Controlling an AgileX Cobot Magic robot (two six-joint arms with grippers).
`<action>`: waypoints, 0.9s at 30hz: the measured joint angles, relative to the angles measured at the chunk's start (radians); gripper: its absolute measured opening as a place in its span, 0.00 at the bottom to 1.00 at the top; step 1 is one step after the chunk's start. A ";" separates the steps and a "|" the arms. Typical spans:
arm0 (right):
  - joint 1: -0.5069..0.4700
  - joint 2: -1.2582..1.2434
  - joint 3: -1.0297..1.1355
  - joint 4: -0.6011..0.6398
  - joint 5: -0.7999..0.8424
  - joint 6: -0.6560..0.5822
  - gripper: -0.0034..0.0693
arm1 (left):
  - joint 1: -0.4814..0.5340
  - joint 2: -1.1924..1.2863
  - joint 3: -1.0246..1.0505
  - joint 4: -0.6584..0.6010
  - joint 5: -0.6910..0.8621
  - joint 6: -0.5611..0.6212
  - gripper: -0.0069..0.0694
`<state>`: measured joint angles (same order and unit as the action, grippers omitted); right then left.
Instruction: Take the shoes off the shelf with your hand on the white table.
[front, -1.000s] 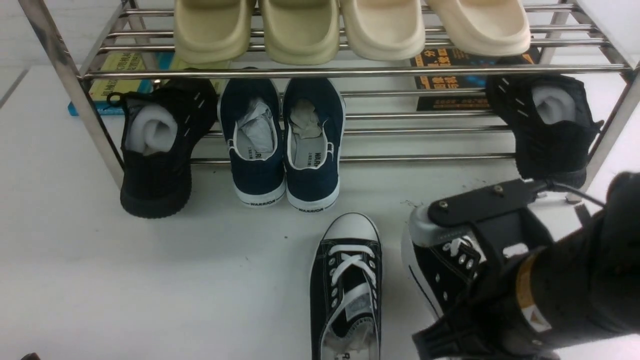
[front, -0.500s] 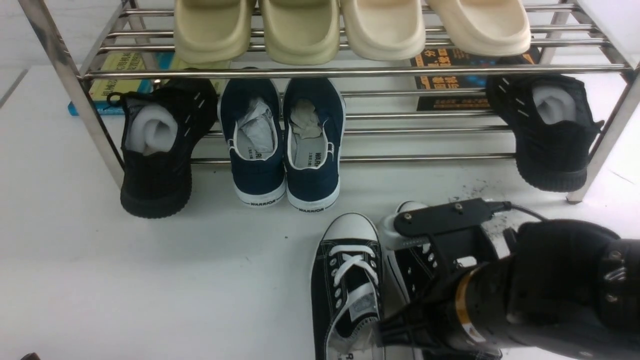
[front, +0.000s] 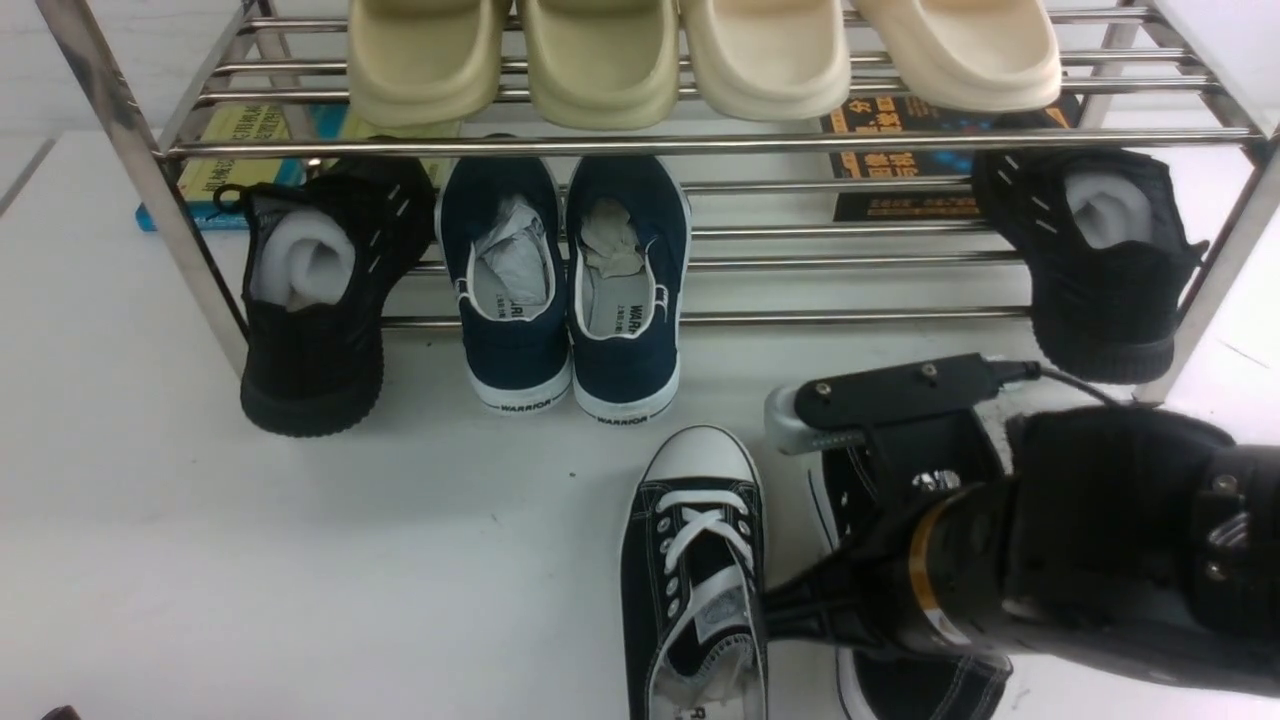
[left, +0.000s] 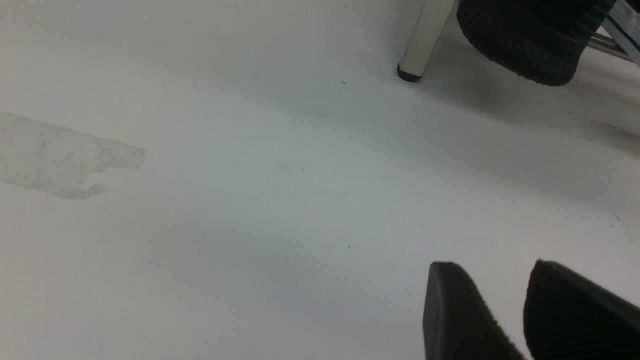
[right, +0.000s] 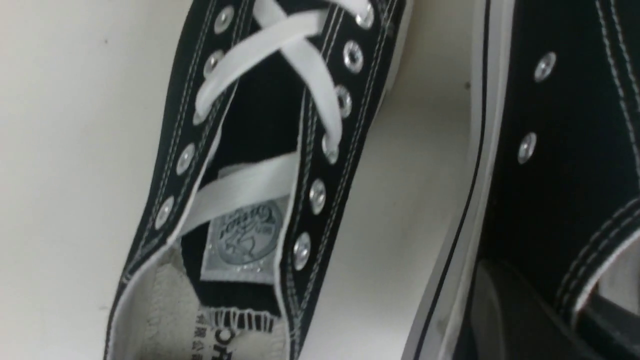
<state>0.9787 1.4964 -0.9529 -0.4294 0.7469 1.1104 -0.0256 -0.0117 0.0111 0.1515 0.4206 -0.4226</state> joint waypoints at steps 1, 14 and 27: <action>0.000 0.000 -0.004 -0.009 0.009 0.000 0.08 | 0.000 0.000 0.000 0.000 0.000 0.000 0.41; 0.000 0.077 -0.011 0.007 -0.030 -0.001 0.10 | 0.000 0.000 0.000 0.000 0.000 0.000 0.41; 0.000 0.100 -0.012 0.007 -0.069 -0.001 0.24 | 0.000 0.000 0.000 0.000 0.000 0.000 0.41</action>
<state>0.9787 1.5965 -0.9649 -0.4228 0.6775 1.1095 -0.0256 -0.0117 0.0111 0.1515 0.4206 -0.4226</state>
